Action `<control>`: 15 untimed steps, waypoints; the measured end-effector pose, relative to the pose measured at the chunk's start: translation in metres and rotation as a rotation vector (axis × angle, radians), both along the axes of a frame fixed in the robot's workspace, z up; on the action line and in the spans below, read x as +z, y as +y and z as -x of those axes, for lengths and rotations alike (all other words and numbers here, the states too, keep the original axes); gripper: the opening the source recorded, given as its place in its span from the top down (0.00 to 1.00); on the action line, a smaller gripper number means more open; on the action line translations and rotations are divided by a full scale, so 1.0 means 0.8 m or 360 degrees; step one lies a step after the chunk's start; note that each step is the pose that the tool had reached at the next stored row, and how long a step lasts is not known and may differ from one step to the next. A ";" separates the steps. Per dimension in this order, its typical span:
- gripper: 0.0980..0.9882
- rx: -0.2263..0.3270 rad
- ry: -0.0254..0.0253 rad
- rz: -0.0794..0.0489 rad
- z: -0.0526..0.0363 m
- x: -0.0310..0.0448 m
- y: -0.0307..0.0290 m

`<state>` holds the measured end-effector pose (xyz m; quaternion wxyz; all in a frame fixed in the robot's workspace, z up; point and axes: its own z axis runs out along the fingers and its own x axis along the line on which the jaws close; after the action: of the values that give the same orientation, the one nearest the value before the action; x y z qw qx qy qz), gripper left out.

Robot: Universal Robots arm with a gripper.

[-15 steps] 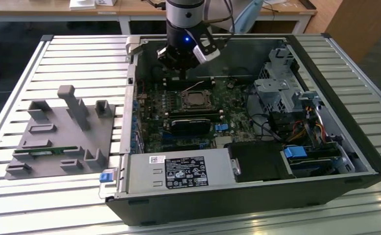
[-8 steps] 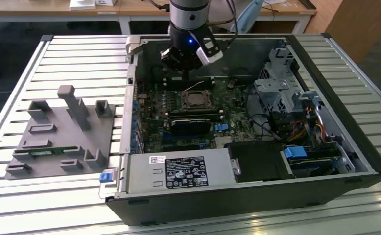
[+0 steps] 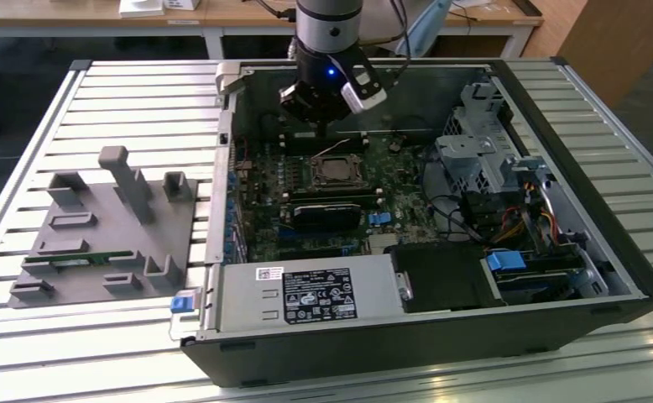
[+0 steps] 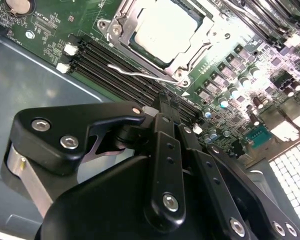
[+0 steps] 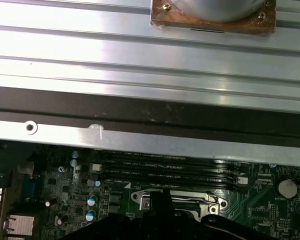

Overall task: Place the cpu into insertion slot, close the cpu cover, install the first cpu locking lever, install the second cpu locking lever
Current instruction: 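Install the first cpu locking lever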

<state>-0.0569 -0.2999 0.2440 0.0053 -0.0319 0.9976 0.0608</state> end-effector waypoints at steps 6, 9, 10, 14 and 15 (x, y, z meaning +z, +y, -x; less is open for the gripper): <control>0.98 0.0000 0.00001 0.0000 -0.002 -0.0013 0.0000; 0.98 0.0000 0.00000 0.0000 -0.002 -0.0018 0.0000; 0.98 0.0000 -0.00001 0.0000 -0.002 -0.0021 0.0000; 0.98 0.0000 0.00001 0.0000 -0.002 -0.0035 0.0000; 0.98 0.0000 0.00000 0.0000 -0.002 -0.0037 0.0000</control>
<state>-0.0550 -0.2999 0.2410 0.0053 -0.0318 0.9976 0.0608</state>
